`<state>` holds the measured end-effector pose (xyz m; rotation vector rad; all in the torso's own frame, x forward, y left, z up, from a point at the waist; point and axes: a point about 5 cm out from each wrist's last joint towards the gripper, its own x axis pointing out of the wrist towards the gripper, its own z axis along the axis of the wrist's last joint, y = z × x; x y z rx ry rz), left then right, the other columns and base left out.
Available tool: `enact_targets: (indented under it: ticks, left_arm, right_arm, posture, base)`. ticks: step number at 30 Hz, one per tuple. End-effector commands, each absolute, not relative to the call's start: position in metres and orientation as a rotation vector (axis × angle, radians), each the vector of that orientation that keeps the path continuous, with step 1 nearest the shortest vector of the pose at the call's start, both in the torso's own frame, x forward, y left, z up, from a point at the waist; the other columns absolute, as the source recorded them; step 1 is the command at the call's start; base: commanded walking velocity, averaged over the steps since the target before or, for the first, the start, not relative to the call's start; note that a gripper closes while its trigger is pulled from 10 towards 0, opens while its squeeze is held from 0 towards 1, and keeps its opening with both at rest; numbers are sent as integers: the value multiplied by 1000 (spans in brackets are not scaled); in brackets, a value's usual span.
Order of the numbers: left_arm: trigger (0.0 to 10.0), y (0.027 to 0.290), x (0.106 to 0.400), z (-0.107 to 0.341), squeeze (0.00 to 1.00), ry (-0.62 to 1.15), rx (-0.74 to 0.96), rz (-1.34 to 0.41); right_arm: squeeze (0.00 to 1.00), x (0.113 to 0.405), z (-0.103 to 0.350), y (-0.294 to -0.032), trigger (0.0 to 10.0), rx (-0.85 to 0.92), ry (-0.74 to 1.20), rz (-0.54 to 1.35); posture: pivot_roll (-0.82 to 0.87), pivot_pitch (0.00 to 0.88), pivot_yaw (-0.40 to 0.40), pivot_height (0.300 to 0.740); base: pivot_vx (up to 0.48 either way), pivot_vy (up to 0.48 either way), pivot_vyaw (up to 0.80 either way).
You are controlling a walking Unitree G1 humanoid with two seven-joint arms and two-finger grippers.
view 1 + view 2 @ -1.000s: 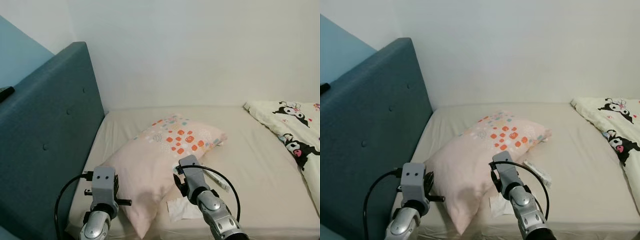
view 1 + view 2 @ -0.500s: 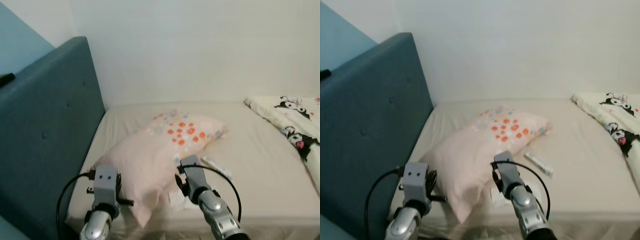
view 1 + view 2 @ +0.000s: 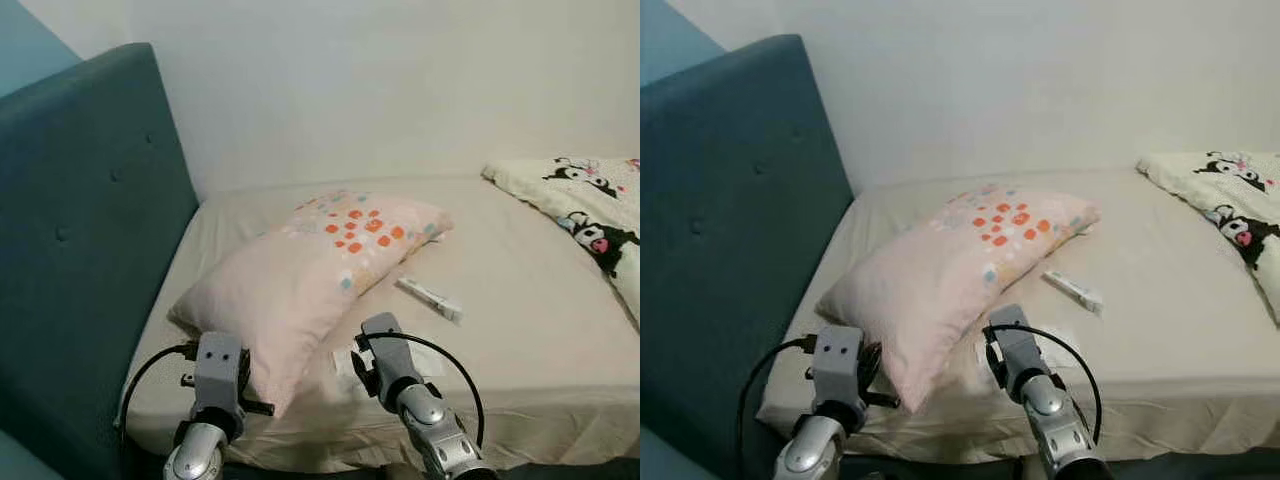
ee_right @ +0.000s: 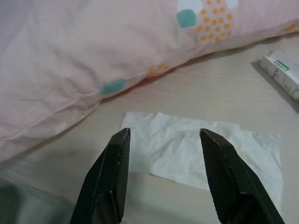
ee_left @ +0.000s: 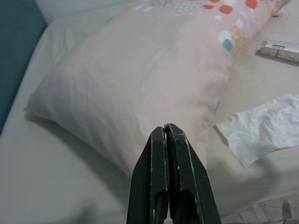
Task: Clean up the room
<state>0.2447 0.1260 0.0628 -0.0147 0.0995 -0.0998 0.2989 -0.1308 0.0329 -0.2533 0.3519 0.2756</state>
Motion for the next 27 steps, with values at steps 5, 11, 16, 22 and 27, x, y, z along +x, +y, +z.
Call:
enact_targets:
  ticks: [5,11,16,22,27]
  left_arm:
    - [10000,127,244,61,0,101,6,-129]
    - [10000,127,243,67,0,58,21,-167]
    - [10000,123,239,71,0,20,64,-247]
    - [10000,116,232,78,0,-1,29,-382]
    - [10000,111,227,90,0,-62,67,-461]
  right_arm:
    - [0,297,30,-129,10000,-241,377,277]
    - [0,298,31,-129,10000,-260,369,279]
    - [0,299,27,-131,10000,-293,397,272]
    - [1000,300,19,-138,10000,-358,462,239]
    - [1000,307,19,-145,10000,-358,480,194]
  posture:
    - [-32,0,20,599]
    - [-30,0,20,594]
    - [-25,0,18,594]
    - [-17,6,21,594]
    - [-5,40,23,594]
  base:
    - [0,0,0]
    - [0,0,0]
    - [0,0,0]
    - [0,0,0]
    - [0,0,0]
